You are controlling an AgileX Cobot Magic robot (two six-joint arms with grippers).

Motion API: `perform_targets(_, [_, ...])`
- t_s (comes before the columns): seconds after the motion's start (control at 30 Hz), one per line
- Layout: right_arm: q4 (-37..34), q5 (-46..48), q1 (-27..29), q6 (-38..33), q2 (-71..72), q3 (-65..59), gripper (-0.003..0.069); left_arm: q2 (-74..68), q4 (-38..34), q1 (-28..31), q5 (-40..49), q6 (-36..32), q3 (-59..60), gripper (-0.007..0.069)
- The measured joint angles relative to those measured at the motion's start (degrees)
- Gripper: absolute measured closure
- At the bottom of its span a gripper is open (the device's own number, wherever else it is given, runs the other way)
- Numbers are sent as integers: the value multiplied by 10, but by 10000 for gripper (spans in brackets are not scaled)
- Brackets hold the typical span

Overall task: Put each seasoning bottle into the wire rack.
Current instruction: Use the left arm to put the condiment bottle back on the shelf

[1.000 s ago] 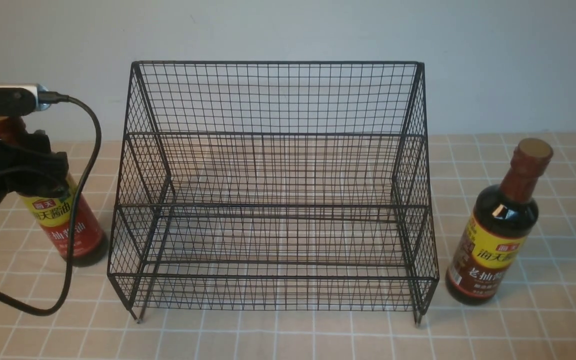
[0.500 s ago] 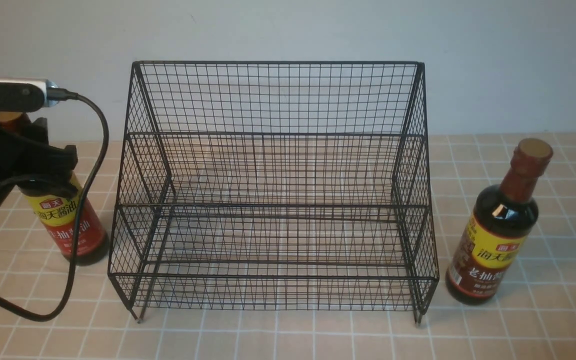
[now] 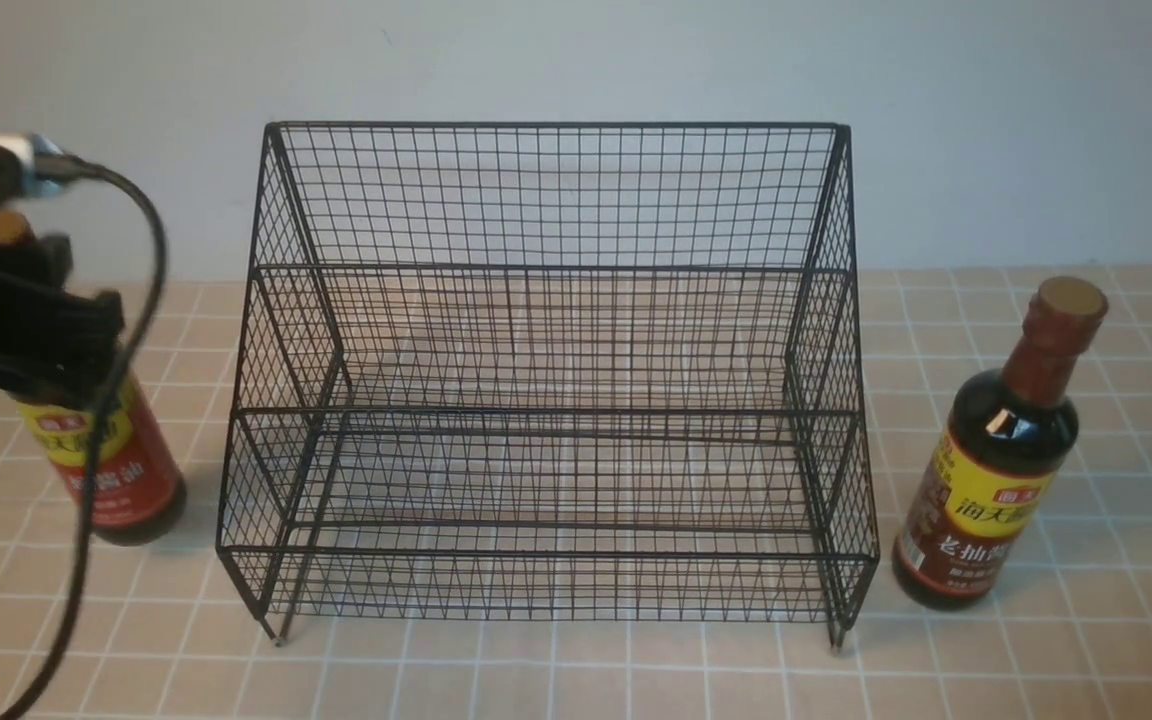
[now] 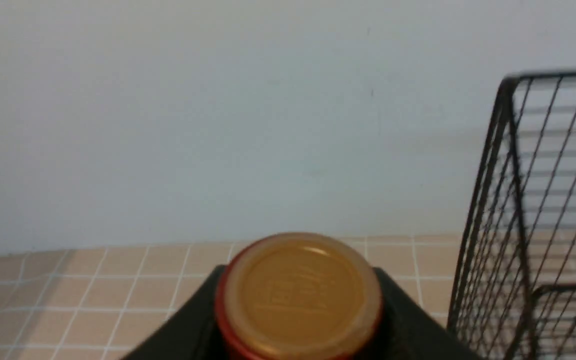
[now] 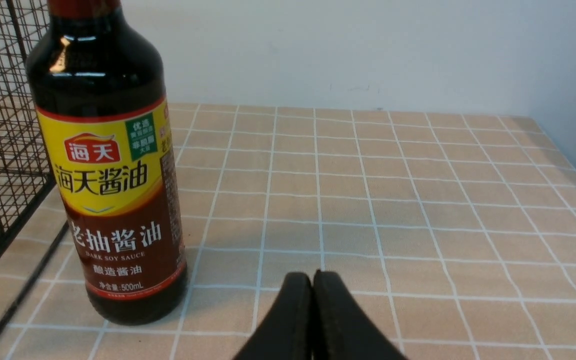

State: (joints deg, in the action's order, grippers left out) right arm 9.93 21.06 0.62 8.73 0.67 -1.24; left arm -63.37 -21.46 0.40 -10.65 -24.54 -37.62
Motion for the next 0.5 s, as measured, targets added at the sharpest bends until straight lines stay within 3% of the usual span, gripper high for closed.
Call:
perform_targets(0.27, [0,0,0,0,0,0,673,113,6,0,98,1,-98,351])
perform_targets(0.5, [0,0,0,0,0,0,673,138,11,-5,164,49,-164,352])
